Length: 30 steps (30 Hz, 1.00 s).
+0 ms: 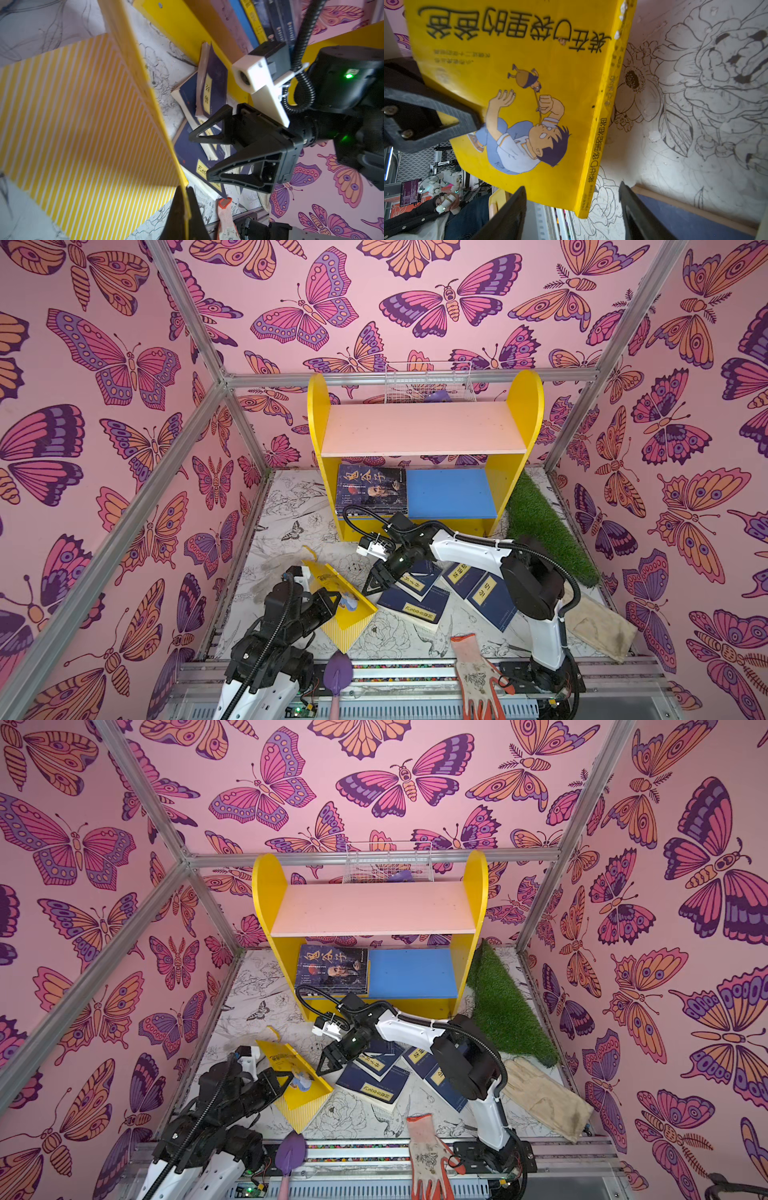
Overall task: Stacking books/files
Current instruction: Place the book at the bottom-left of the table.
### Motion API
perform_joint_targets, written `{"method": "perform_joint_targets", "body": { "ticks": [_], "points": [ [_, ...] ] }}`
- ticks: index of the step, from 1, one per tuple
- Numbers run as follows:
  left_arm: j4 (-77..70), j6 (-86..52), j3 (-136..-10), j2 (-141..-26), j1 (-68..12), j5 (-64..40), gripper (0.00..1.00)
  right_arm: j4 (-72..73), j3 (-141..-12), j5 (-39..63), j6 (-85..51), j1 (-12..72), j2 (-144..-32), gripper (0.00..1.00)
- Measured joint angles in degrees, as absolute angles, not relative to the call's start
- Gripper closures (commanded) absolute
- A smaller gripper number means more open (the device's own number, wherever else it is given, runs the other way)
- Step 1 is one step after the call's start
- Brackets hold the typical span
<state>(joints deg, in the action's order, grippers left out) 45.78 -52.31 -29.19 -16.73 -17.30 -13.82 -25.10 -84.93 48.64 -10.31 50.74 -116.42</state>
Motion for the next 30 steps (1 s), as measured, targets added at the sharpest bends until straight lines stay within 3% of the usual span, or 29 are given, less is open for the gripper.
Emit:
{"method": "perform_joint_targets", "body": {
  "ticks": [11, 20, 21, 23, 24, 30],
  "points": [
    [52.69, -55.16, -31.14, -35.05, -17.65, -7.22, 1.00, -31.27, -97.56, 48.88, -9.76, 50.78, -128.97, 0.26],
    [54.98, -55.18, -32.56, -43.11, -17.65, -3.57, 0.99, -39.86, -102.45, 47.09, -3.95, 52.69, -133.73, 0.25],
    [55.20, -55.13, -32.80, -44.12, -17.65, -3.20, 0.78, -40.49, -102.89, 46.70, -3.22, 53.23, -133.91, 0.25],
    [55.48, -54.96, -33.12, -45.71, -17.65, -2.42, 0.14, -41.34, -103.44, 46.30, -2.22, 54.41, -134.15, 0.26],
    [55.64, -54.96, -33.30, -46.52, -17.65, -1.72, 0.01, -41.54, -103.46, 46.17, -1.78, 54.94, -134.15, 0.25],
    [58.02, -56.58, -34.52, -49.08, -17.52, 3.29, 0.01, -40.62, -100.97, 45.56, -0.99, 55.55, -132.55, 0.25]
  ]
}}
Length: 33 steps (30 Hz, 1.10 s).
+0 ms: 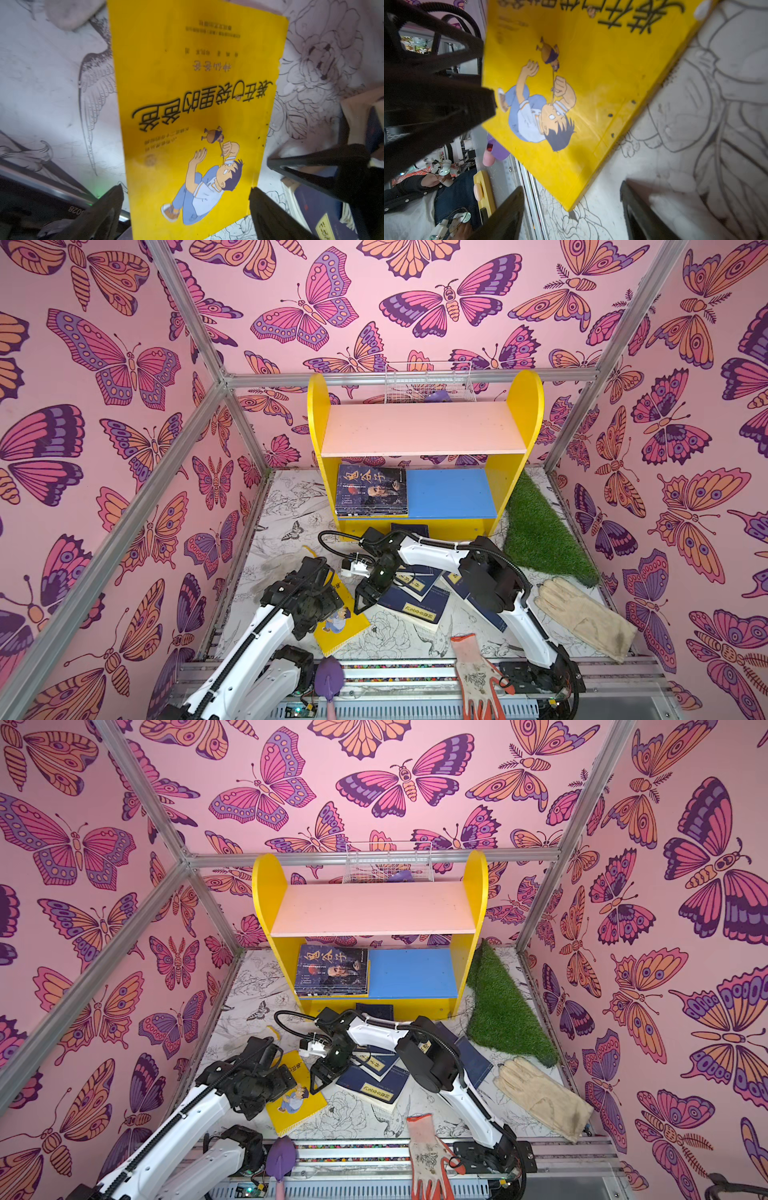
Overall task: Stacking books/files
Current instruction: Place the book at the bottom-left of the table, then pick up the book from the middle-left of the table.
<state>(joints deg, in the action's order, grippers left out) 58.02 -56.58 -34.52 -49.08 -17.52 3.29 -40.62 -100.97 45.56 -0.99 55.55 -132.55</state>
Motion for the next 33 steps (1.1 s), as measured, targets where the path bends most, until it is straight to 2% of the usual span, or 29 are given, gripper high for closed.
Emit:
{"method": "perform_joint_targets", "body": {
  "ticks": [9, 20, 26, 33],
  "points": [
    [60.49, -60.14, -34.33, -50.61, -14.17, 7.66, 0.01, -37.91, -96.55, 43.44, -1.69, 53.80, -129.21, 0.25],
    [48.07, -60.73, -26.41, -56.40, -10.72, 3.57, 0.05, -37.21, -96.55, 42.85, -1.91, 53.65, -129.21, 0.25],
    [41.76, -59.66, -27.18, -61.08, -10.37, 0.36, 0.18, -36.56, -96.92, 44.18, -3.18, 53.60, -129.38, 0.25],
    [38.39, -56.34, -31.03, -69.34, -10.13, -3.14, 0.29, -35.38, -99.92, 46.54, -6.09, 53.54, -132.57, 0.25]
  ]
}}
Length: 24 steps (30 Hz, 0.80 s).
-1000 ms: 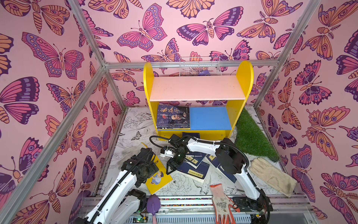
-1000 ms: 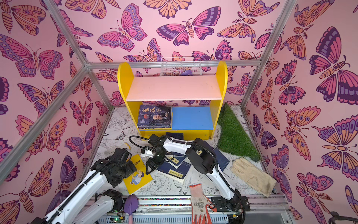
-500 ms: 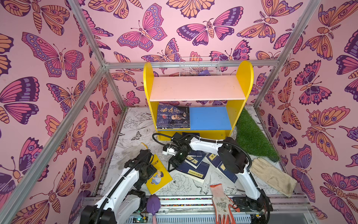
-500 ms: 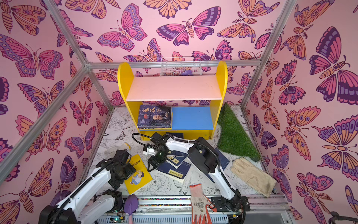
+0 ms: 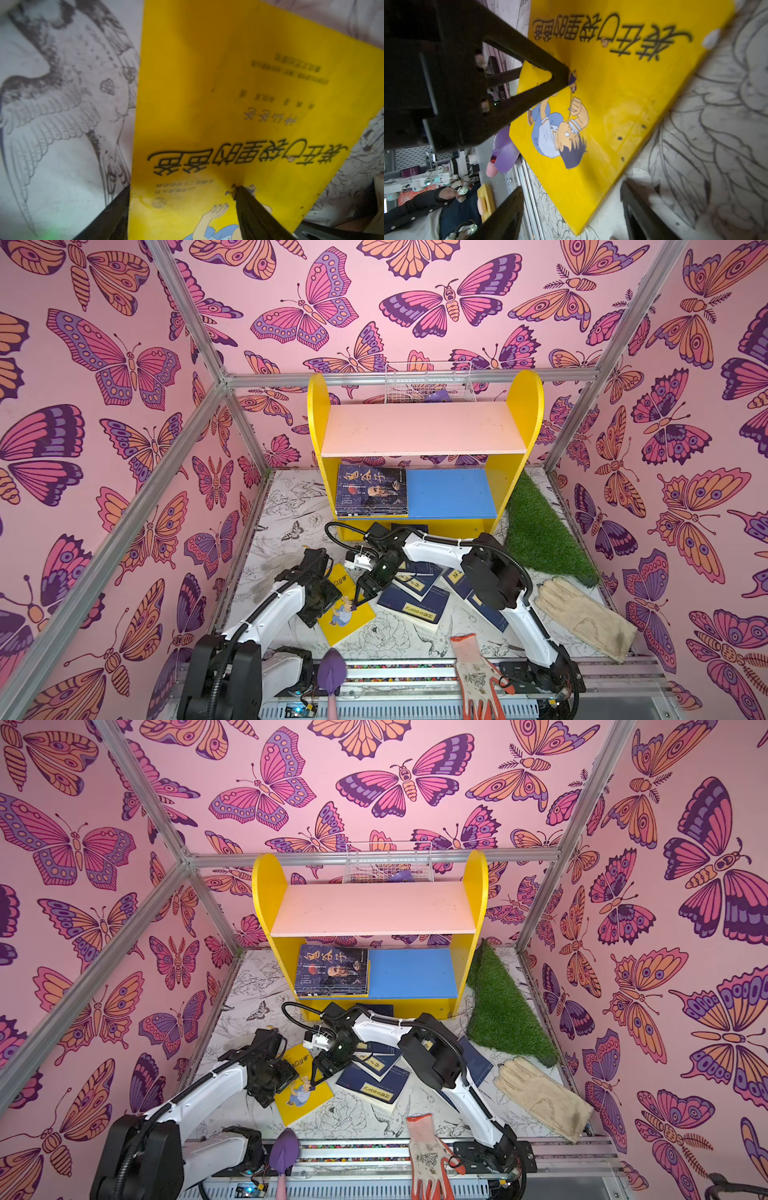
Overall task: Stacking books/files
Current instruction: Pick up the book from the middle-left of the table.
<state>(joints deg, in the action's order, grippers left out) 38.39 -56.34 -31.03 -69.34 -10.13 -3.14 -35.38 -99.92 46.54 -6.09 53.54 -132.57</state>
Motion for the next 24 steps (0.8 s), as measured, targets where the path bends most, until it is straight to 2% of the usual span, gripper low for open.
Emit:
{"method": "perform_joint_targets", "body": {
  "ticks": [4, 8, 16, 19, 22, 24],
  "points": [
    [37.69, -54.41, -32.99, -72.62, -10.04, -4.62, 0.33, -35.22, -99.96, 46.74, -8.45, 52.47, -132.57, 0.25],
    [37.47, -53.01, -34.63, -74.98, -10.20, -5.37, 0.47, -34.06, -99.90, 47.09, -11.40, 51.72, -132.57, 0.25],
    [37.10, -51.20, -35.86, -76.79, -10.63, -5.67, 0.57, -30.22, -99.29, 47.07, -16.53, 51.00, -132.35, 0.26],
    [37.04, -50.89, -36.14, -77.19, -10.63, -5.82, 0.63, -30.02, -99.26, 46.15, -16.23, 51.05, -132.11, 0.27],
    [36.86, -50.46, -36.32, -77.43, -10.66, -5.93, 0.75, -31.51, -99.96, 44.64, -13.80, 51.42, -131.94, 0.27],
    [36.84, -50.35, -36.32, -77.43, -10.68, -5.98, 0.76, -32.86, -100.62, 43.20, -11.88, 51.90, -131.85, 0.27]
  ]
}}
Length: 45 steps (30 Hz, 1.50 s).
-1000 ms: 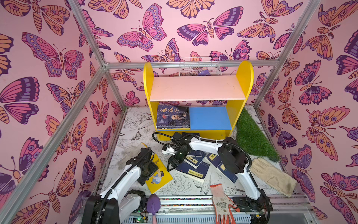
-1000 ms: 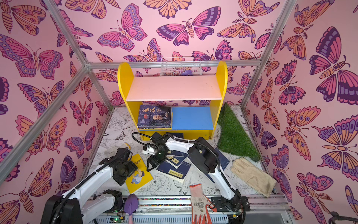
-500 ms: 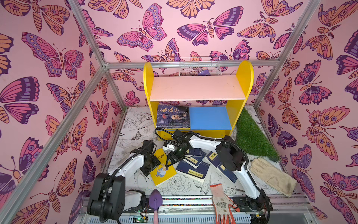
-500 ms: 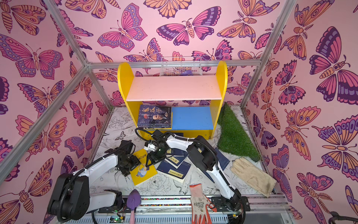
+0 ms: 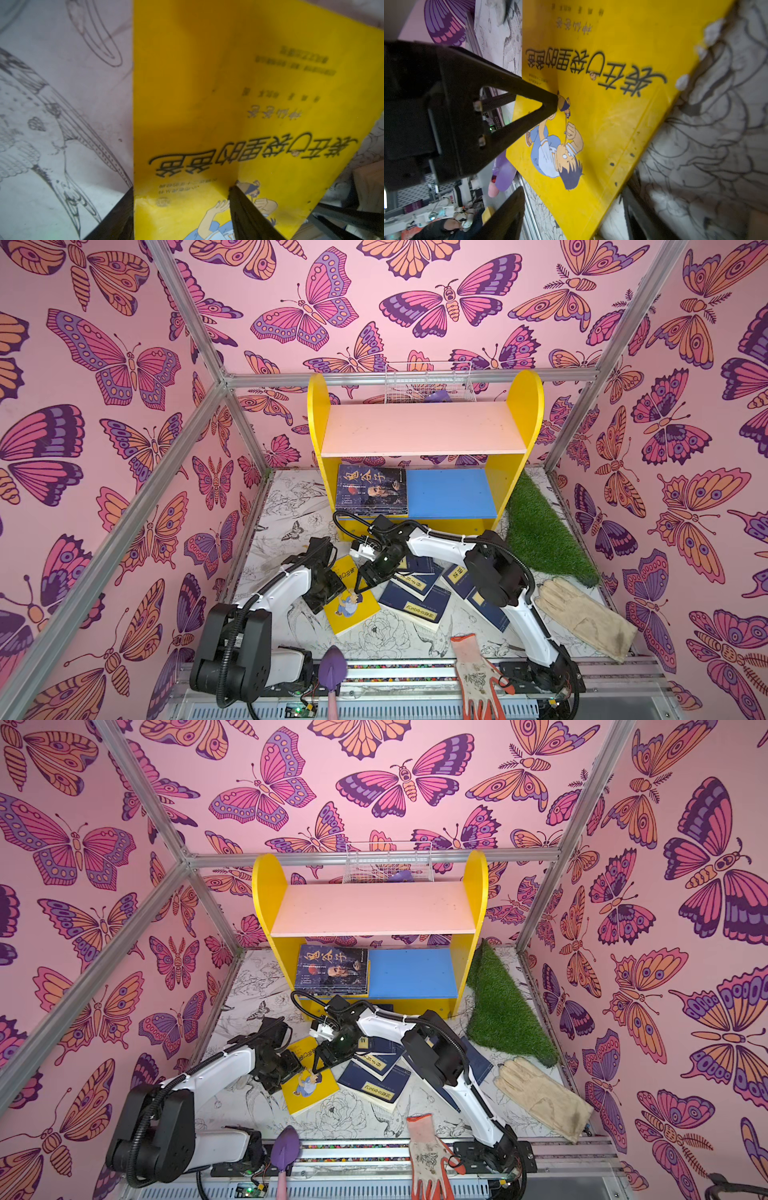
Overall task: Stacking books/files
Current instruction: Pick up the book from the middle-left of the table.
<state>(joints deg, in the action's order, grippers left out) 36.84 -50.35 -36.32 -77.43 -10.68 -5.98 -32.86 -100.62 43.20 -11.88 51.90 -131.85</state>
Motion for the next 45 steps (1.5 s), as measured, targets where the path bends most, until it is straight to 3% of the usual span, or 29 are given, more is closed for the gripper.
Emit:
{"method": "perform_joint_targets", "body": {
  "ticks": [3, 13, 23, 27, 41, 45],
  "points": [
    [36.77, -50.26, -36.29, -77.43, -10.68, -6.00, 0.78, -33.85, -100.71, 41.06, -9.78, 52.60, -131.00, 0.27],
    [35.64, -50.50, -35.97, -77.17, -10.68, -6.22, 1.00, -31.75, -100.40, 40.75, -9.19, 53.74, -126.23, 0.27],
    [35.11, -50.17, -35.55, -76.84, -10.68, -6.39, 1.00, -28.84, -100.47, 42.13, -11.62, 54.02, -126.23, 0.37],
    [34.20, -50.17, -34.28, -75.24, -10.61, -6.15, 1.00, -27.18, -101.06, 43.77, -12.56, 54.00, -127.02, 0.49],
    [25.87, -51.94, -30.35, -71.72, -9.63, -7.75, 1.00, -19.73, -100.82, 45.82, -13.67, 53.12, -129.75, 0.48],
    [19.57, -52.82, -27.97, -71.13, -8.60, -9.63, 1.00, -17.15, -99.35, 45.50, -13.72, 52.10, -129.75, 0.52]
  ]
}}
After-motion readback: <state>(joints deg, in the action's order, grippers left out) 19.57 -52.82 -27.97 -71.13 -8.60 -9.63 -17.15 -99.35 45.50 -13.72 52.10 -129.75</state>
